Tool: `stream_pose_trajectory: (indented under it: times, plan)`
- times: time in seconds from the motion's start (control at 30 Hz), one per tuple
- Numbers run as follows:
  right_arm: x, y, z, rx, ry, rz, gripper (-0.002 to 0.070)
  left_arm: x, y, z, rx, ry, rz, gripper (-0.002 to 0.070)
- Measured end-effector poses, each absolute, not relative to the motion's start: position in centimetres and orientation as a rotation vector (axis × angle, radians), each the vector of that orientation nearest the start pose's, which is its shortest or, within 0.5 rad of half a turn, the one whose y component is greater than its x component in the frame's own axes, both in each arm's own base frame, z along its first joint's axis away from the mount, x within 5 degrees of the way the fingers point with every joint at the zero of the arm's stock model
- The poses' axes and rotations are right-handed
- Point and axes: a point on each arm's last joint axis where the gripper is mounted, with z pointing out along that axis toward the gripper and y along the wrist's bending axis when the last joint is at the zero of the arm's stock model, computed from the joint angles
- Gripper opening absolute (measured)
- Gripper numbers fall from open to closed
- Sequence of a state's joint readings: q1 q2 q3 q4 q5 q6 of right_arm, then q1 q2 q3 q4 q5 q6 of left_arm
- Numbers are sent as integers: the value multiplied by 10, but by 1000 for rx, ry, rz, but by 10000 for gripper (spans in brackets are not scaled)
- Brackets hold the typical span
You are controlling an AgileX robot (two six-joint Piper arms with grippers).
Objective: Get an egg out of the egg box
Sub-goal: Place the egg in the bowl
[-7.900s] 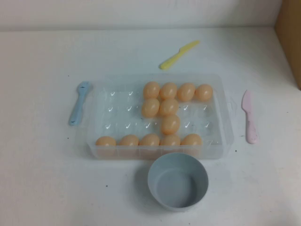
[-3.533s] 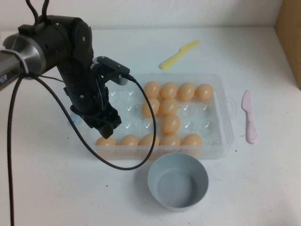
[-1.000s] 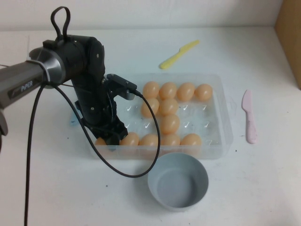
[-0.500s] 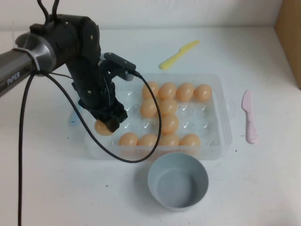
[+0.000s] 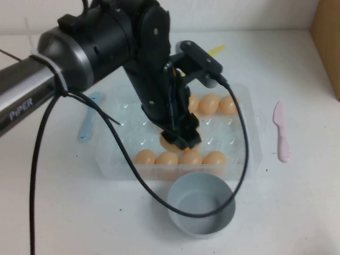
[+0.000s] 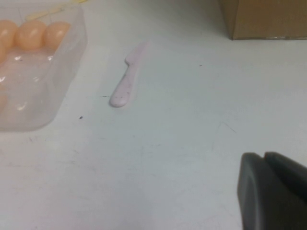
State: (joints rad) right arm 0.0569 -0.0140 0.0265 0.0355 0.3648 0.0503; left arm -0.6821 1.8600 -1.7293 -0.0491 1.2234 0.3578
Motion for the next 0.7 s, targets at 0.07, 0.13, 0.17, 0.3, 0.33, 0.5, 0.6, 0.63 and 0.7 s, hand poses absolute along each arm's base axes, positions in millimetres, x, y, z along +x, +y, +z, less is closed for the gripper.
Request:
stream_pose_trajectory:
  times: [0.07,0.13,0.17,0.3,0.33,0.5,0.6,0.63,0.7]
  plan:
    - [53,4,172,16,1862,109,-17,291,-267,309,1461,2442,-160,327]
    - [53,4,172,16,1862,109,-17,279,-279,309,1509,2419,-186,327]
    - [53,4,172,16,1862,109,-17,273,-285,309,1537,2404,-195,326]
    - [53,4,172,16,1862,109,-17,266,-291,300,1590,2406,-201,326]
    - [53,4,172,16,1862,109,-17,265,-290,297,1597,2411,-198,326]
    - [53,4,172,16,1862,109,-17,263,-287,265,1624,2444,-179,326]
    - [53,4,172,16,1862,109,-17,262,-286,249,1625,2447,-175,326]
    - [53,4,172,16,1862,109,-17,262,-286,246,1620,2443,-176,326]
    - [53,4,172,16,1862,109,-17,262,-287,239,1611,2439,-191,325]
